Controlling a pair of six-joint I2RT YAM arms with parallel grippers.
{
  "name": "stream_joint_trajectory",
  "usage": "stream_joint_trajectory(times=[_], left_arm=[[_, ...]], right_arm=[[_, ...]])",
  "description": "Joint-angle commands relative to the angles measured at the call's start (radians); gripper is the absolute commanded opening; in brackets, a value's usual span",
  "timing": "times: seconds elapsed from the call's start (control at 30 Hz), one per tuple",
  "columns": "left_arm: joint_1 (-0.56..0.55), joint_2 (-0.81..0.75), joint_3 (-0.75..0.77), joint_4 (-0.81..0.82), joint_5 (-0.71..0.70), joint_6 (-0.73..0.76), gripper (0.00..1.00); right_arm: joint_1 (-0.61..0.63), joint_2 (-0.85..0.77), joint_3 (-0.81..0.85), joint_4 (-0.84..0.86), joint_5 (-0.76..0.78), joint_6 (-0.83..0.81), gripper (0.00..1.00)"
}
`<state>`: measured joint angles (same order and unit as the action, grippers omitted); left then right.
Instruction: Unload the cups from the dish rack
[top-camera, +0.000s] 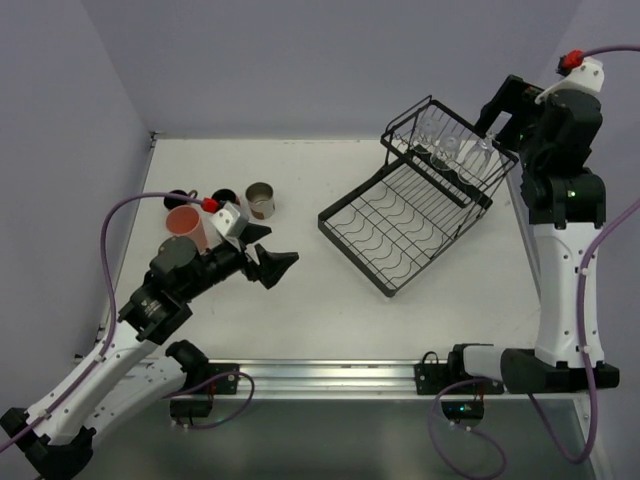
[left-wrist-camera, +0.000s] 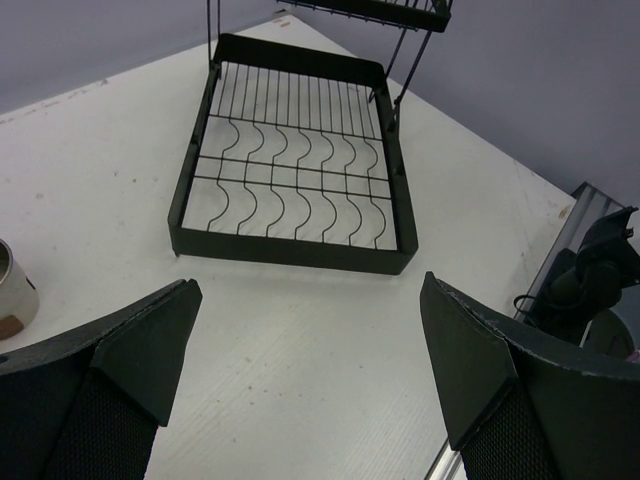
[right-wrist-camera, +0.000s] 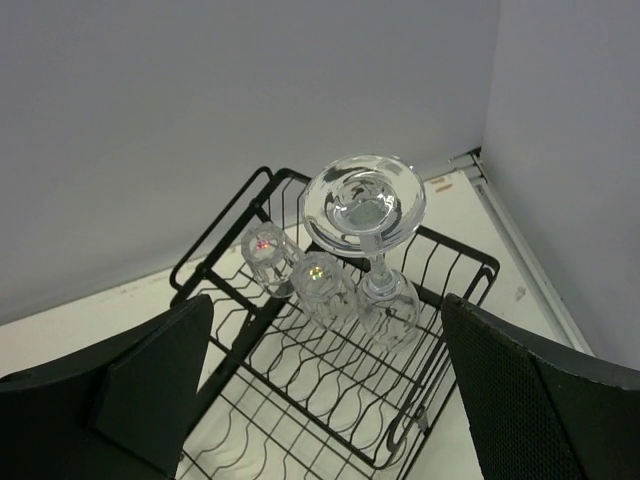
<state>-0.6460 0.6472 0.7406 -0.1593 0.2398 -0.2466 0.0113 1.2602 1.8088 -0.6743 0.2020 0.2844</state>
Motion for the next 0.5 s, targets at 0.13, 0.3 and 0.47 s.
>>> stream_joint_trajectory(times=[0.13, 0.3, 0.47], left_arm=[[-0.014, 0.006, 0.029, -0.002, -0.034, 0.029, 1.0], [-0.014, 0.012, 0.029, -0.005, -0.043, 0.03, 1.0], [-0.014, 0.023, 0.029, -0.003, -0.037, 0.03, 1.0]], right_arm=[[-0.036, 0.064, 0.037, -0.042, -0.046, -0.004, 0.99], [-0.039, 0.084, -0.001, 0.002, 0.003, -0.016, 0.99], [-0.042, 0.064, -0.081, 0.138, 0.004, -0.031, 0.99]])
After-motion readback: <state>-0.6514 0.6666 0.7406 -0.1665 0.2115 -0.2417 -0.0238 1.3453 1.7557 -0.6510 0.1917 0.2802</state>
